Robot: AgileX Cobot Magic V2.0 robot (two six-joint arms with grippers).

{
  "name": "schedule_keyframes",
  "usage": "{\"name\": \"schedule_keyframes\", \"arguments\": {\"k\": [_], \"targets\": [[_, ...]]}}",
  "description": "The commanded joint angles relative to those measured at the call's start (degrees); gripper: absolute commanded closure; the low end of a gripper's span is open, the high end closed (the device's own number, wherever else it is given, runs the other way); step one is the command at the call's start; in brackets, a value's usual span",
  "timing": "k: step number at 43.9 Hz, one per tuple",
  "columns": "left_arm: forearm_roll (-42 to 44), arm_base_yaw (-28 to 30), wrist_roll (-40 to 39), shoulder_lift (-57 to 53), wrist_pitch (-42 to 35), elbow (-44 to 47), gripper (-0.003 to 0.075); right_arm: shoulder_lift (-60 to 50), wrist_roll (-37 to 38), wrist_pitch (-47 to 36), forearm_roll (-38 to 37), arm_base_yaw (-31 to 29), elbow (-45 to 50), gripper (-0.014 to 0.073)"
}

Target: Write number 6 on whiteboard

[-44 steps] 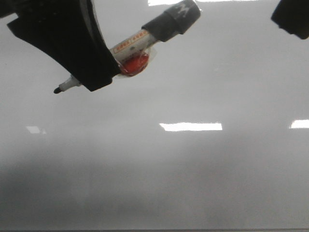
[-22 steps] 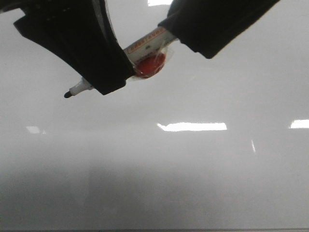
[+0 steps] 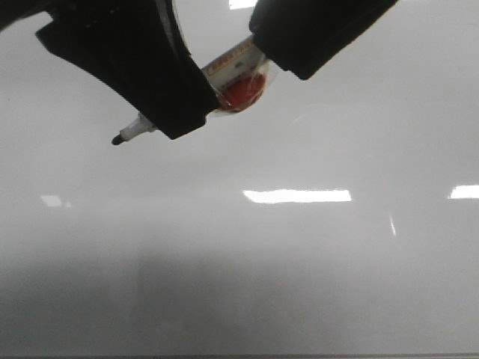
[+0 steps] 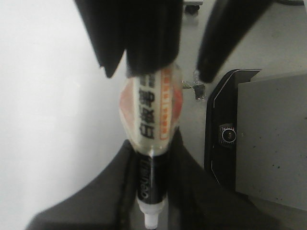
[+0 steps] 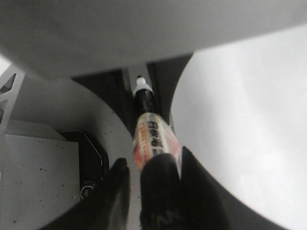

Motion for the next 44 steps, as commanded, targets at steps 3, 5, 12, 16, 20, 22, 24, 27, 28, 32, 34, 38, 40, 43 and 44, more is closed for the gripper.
{"name": "schedule_keyframes", "arguments": {"k": [3, 5, 12, 16, 20, 22, 24, 27, 28, 32, 34, 38, 40, 43, 44], "targets": [[-1.9, -0.4, -0.1, -1.6, -3.0, -2.0, 0.074, -1.1, -0.6, -1.1, 2.5, 0.0, -1.9, 0.0496], [-1.9, -0.4, -0.1, -1.6, -3.1, -2.0, 0.0736, -1.1, -0.6, -1.0, 2.5, 0.0, -1.9, 0.0542], [-1.9, -0.4, -0.1, -1.6, -3.3, -2.0, 0.0529, -1.1, 0.3, -0.6, 2.5, 0.0, -1.9, 0.0666], [-0.6, -0.4, -1.0, -1.8, -3.7, -2.2, 0.0358, -1.1, 1.1, -0.7, 2.5, 0.0, -1.9, 0.066], [2.5, 0.2, -5.2, -3.3, -3.5, -2.6, 0.0277, -1.8, 3.9, -0.5, 0.5, -0.4, -2.1, 0.066], [3.6, 0.9, -7.0, -4.7, -2.8, -2.6, 0.0278, -2.4, 7.2, -0.1, -2.1, -1.2, -2.6, 0.066], [3.6, 2.2, -8.3, -6.2, -2.2, -2.6, 0.0281, -3.3, 10.7, 0.8, -5.0, -1.9, -3.5, 0.066], [3.6, 4.8, -10.9, -8.7, -1.3, -2.6, 0.0281, -4.7, 17.7, 2.9, -10.6, -3.4, -5.4, 0.066], [3.6, 5.8, -11.6, -9.6, -1.0, -2.6, 0.0281, -5.1, 21.0, 3.7, -12.6, -4.1, -6.0, 0.066], [3.6, 10.9, -15.2, -12.7, -0.8, -2.6, 0.0281, -7.2, 32.5, 6.8, -18.3, -6.9, -8.5, 0.066], [3.6, 13.2, -17.1, -14.4, -0.8, -2.6, 0.0281, -8.6, 38.5, 7.0, -20.3, -8.9, -8.6, 0.066], [3.4, 18.6, -19.7, -17.7, -1.0, -2.1, 0.0281, -12.3, 45.8, 3.0, -20.8, -13.4, -4.2, 0.066], [3.0, 20.5, -20.1, -19.0, -1.0, -2.1, 0.0281, -14.8, 47.6, -5.1, -19.6, -14.9, 0.5, 0.066], [2.0, 22.5, -20.1, -20.2, -1.7, -2.1, 0.0281, -17.7, 47.6, -16.5, -17.3, -15.3, 7.4, 0.066], [1.7, 23.0, -20.1, -20.6, -2.4, -2.1, 0.0281, -18.5, 47.5, -20.3, -17.2, -15.3, 9.8, 0.066]]}}
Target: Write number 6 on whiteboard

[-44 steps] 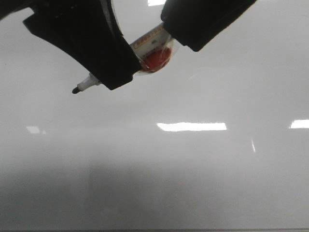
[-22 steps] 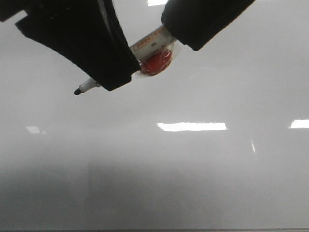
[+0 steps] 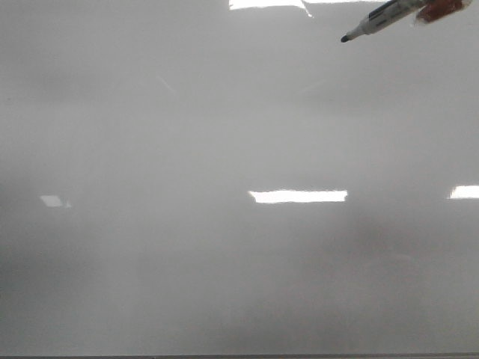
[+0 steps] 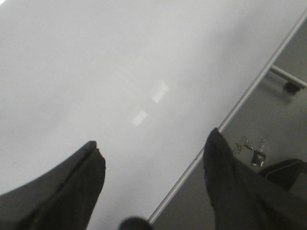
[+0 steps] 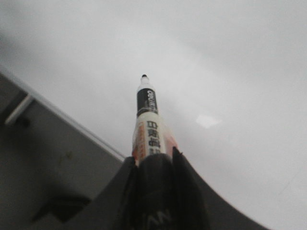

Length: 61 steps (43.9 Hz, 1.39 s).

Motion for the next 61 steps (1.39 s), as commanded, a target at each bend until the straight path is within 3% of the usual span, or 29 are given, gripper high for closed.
{"name": "schedule_keyframes", "arguments": {"k": [1, 5, 19, 48, 61], "targets": [[-2.4, 1.8, -1.0, -2.2, -4.1, -1.4, 0.0281, -3.4, 1.2, -16.3, 2.4, -0.5, 6.2, 0.066], [-2.4, 2.1, -1.0, -2.2, -4.9, -1.4, 0.0281, -3.6, 1.2, -23.8, 2.8, -0.5, 10.7, 0.066], [-2.5, 2.1, -1.0, -1.3, -5.2, -1.4, 0.0281, 2.3, 1.2, -33.7, 3.5, -0.5, 11.5, 0.066], [-2.8, 2.1, -1.0, -1.3, -5.2, -1.4, 0.0281, 14.1, 1.2, -34.6, 3.6, -2.2, 4.3, 0.066], [-3.2, 2.1, -1.0, -1.3, -5.3, -1.4, 0.0281, 18.4, -0.6, -22.4, 3.0, 1.4, 4.5, 0.066]]}}
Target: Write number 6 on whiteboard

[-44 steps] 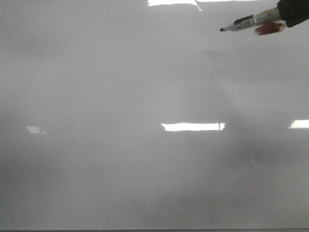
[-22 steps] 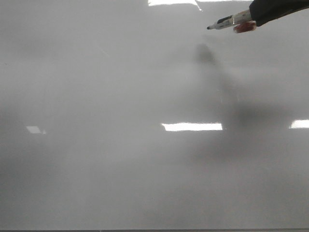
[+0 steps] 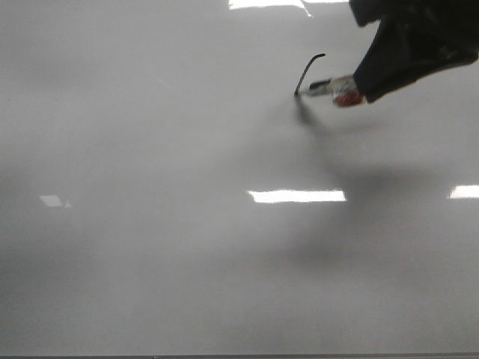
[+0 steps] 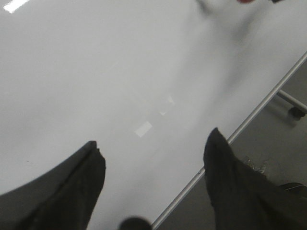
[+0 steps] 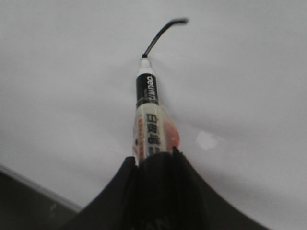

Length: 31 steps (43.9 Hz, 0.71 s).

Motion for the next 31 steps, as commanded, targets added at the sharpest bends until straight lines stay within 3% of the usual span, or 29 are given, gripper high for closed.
{"name": "schedule_keyframes", "arguments": {"k": [1, 9, 19, 31], "targets": [[-1.6, 0.2, -0.6, -0.7, -3.9, -1.4, 0.0281, -0.6, -1.0, 1.4, -0.6, -0.4, -1.5, 0.066], [-1.6, 0.2, -0.6, -0.7, -3.9, -1.4, 0.0281, -3.7, -0.9, -1.4, -1.2, -4.0, -1.5, 0.066], [-1.6, 0.2, -0.6, -0.7, -4.0, -1.4, 0.0281, -2.8, -0.9, -5.9, -1.2, -1.6, -1.6, 0.066], [-1.6, 0.2, 0.1, -0.7, -4.4, -1.4, 0.0281, -9.5, -2.2, 0.9, -1.2, 1.0, -1.6, 0.066]]}}
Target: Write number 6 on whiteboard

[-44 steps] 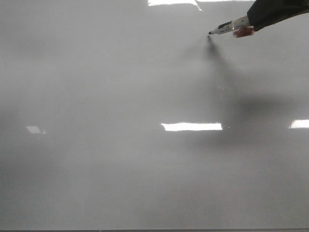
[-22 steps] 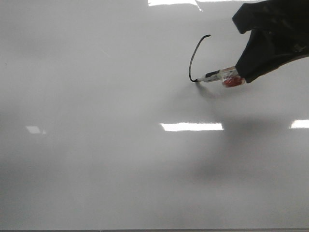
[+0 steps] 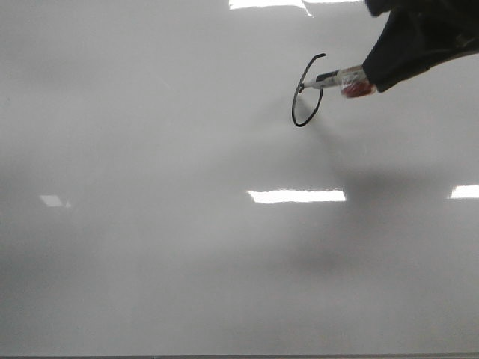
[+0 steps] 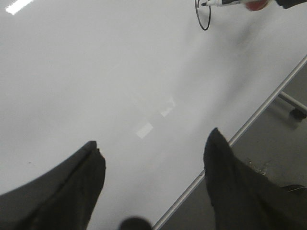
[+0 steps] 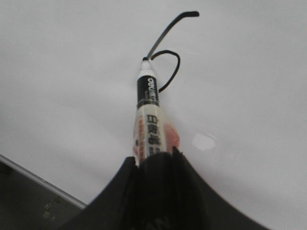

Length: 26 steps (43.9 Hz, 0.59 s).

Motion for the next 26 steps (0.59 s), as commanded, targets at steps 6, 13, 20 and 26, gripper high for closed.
{"name": "schedule_keyframes", "arguments": {"k": [6, 13, 20, 26], "targets": [[-5.8, -1.7, 8.0, -0.1, -3.0, -1.4, 0.0281, -10.7, -11.6, 9.1, -0.1, 5.4, -1.6, 0.066], [-8.0, -9.6, 15.1, 3.6, -1.3, -1.4, 0.0281, -14.2, -22.0, 16.1, -0.1, 10.7, -1.6, 0.066], [-8.0, -18.0, 19.8, 9.6, -2.6, -1.6, 0.0281, -15.2, -23.8, 18.1, -0.1, 14.1, -1.6, 0.066], [-8.0, -22.9, 23.7, 14.2, -6.9, -1.6, 0.0281, -15.2, -23.8, 18.1, -0.1, 14.5, -1.6, 0.066]]}}
